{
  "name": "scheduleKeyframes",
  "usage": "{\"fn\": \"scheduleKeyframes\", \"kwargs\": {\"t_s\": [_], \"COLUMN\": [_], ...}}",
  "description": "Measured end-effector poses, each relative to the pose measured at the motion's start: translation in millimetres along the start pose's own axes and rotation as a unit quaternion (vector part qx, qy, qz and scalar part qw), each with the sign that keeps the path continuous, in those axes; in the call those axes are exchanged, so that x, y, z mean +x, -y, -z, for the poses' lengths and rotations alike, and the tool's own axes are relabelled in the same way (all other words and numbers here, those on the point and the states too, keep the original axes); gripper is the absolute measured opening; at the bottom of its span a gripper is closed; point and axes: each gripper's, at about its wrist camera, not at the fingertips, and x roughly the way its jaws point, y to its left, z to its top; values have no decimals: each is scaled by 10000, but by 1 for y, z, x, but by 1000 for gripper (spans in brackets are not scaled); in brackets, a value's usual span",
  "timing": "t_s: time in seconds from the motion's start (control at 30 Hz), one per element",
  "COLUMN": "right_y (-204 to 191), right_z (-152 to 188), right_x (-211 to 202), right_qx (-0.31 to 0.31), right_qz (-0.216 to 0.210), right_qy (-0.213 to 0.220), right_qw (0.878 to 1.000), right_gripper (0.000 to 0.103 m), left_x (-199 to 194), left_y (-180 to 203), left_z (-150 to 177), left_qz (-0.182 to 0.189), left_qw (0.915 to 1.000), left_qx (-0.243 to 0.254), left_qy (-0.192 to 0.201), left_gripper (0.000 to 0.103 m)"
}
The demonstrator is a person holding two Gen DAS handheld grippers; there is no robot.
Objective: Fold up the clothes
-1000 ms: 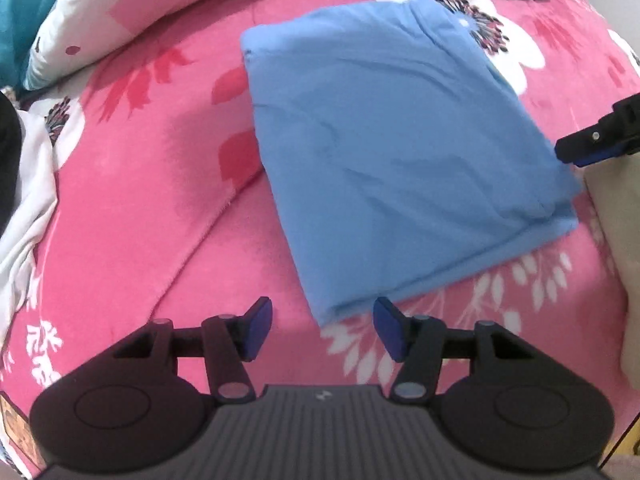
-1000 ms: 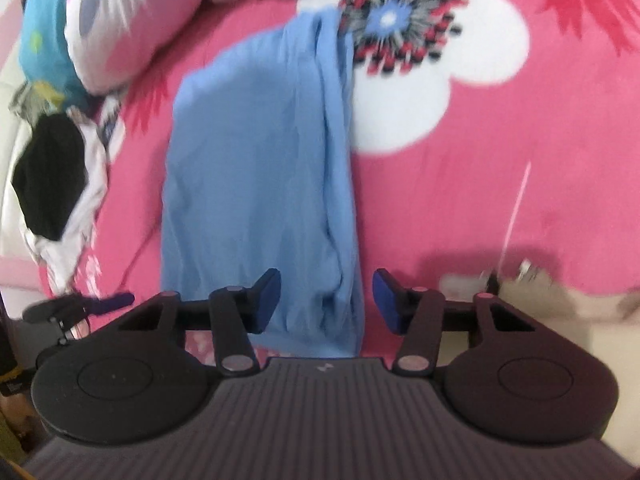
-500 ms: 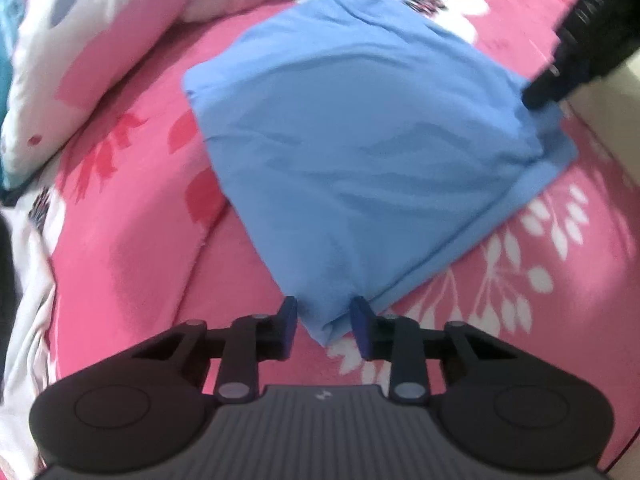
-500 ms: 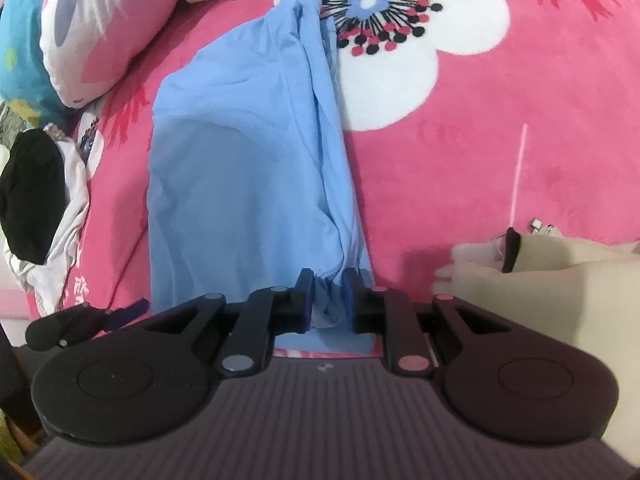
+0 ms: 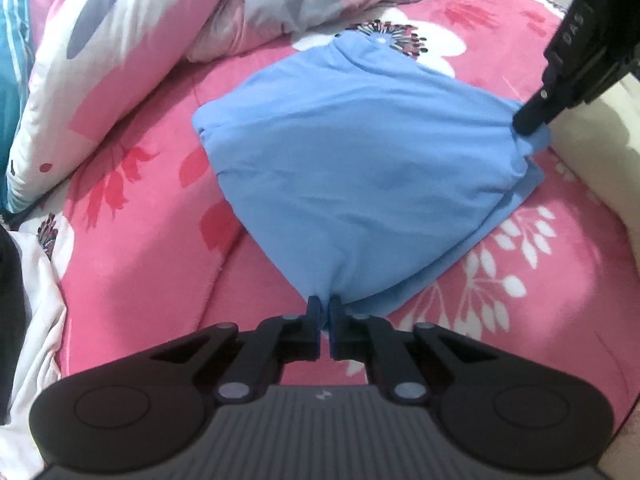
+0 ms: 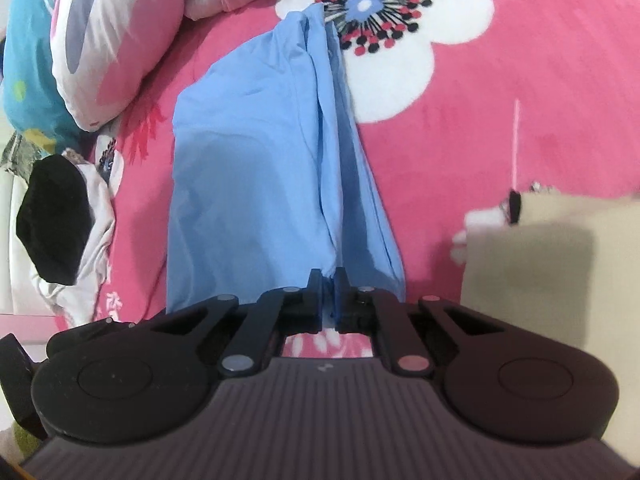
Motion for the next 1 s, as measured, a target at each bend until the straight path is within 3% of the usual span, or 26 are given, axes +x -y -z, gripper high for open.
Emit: {"fn": "scheduleKeyframes", "kwargs": {"t_s": [0.17,0.23,0.33,0.4,0.47,0.57,0.63,0.73,0.87,0.93,0.97,1.0], "right_y": [12,5,9,15,15,0,-12,-35,-70,-83,-84,-77], "right_z": [3,3,3,4,3,4,6,6,-2,-7,-6,-9], "right_x": [4,2,14,33,35,13,-4,-16,23,50,64,70], "right_qx": [175,-85,-222,-305,-315,-752,-1170,-1980,-3124,-3740,-4257,-4517], "right_qz": [189,312,568,909,1001,1187,1384,1184,875,858,967,1229], "right_qy": [-96,-65,-177,-480,-529,-239,75,573,732,691,585,461], "right_qw": [9996,9995,9980,9942,9931,9898,9834,9713,9431,9209,8978,8825], "right_gripper": [3,3,3,7,9,11,11,12,11,11,9,8], "left_x": [-4,-2,12,25,31,10,-4,-12,19,41,49,52], "left_y": [-3,0,7,12,13,6,-3,-13,-3,4,5,4], "left_z": [3,4,12,17,20,22,19,-1,-32,-30,-27,-23], "left_qz": [47,87,67,50,94,-10,-30,67,361,394,363,352], "left_qw": [9998,9995,9985,9971,9953,9961,9976,9998,9991,9980,9973,9972], "left_qx": [177,288,544,691,788,800,637,163,-181,-312,-369,-422], "left_qy": [101,116,-67,-324,-548,-377,-250,1,-120,-393,-523,-510], "left_gripper": [4,4,4,5,14,30,32,39,44,44,45,47]}}
